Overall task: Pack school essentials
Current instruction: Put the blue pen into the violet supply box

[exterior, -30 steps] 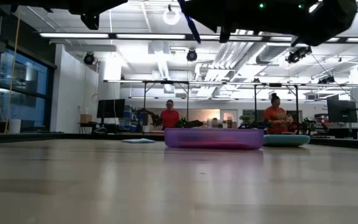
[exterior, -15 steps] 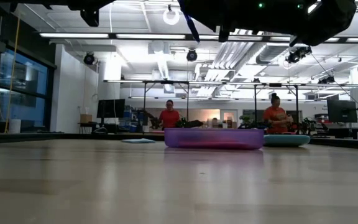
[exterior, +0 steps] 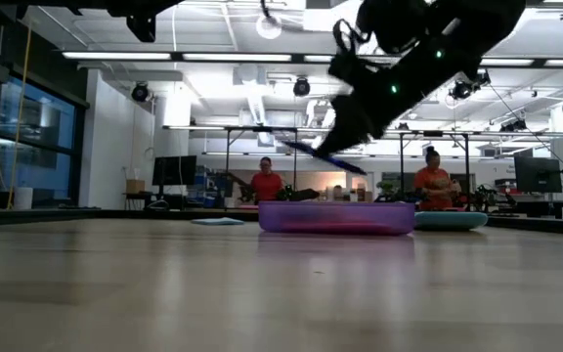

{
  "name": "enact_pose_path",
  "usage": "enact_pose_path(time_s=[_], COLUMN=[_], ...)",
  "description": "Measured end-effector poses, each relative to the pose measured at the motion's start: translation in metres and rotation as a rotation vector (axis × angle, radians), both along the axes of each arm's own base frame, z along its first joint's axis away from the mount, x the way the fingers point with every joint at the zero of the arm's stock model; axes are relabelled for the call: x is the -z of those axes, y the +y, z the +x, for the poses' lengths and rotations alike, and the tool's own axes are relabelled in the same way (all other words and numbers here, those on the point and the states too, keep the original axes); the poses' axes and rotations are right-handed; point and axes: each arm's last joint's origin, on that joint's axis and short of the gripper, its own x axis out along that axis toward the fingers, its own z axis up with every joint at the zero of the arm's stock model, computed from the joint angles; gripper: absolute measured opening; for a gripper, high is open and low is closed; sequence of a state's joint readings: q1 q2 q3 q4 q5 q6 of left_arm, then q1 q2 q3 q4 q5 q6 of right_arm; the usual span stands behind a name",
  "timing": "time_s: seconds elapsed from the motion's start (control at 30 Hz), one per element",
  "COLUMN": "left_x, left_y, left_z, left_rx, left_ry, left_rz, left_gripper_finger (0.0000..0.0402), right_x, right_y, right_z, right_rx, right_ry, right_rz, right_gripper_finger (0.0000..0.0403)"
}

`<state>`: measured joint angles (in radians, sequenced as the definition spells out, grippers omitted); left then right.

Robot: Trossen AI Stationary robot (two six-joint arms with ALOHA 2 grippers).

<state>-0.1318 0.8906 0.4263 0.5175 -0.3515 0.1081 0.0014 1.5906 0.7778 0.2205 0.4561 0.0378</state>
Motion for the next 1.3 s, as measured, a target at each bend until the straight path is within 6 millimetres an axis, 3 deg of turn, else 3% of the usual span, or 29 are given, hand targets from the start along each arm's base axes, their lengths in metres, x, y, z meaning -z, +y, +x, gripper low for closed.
enact_pose_path(time_s=[0.33,0.77,1.3], left_x=[0.0,0.0,0.0], left_y=[0.0,0.0,0.0], left_z=[0.0,0.0,0.0], left_rx=[0.0,-0.001,-0.004], left_ry=[0.0,0.001,0.005], left_rz=[0.0,0.0,0.001], left_gripper_finger=[0.0,0.0,0.0], right_x=[0.015,0.033,0.011], right_y=[-0.011,-0.017,-0.027], right_z=[-0.011,-0.01,0.003], right_rx=[-0.093,-0.116,-0.104], right_ry=[0.213,0.291,0.297], right_rz=[0.142,0.202,0.146], right_gripper_finger=[0.0,0.0,0.0])
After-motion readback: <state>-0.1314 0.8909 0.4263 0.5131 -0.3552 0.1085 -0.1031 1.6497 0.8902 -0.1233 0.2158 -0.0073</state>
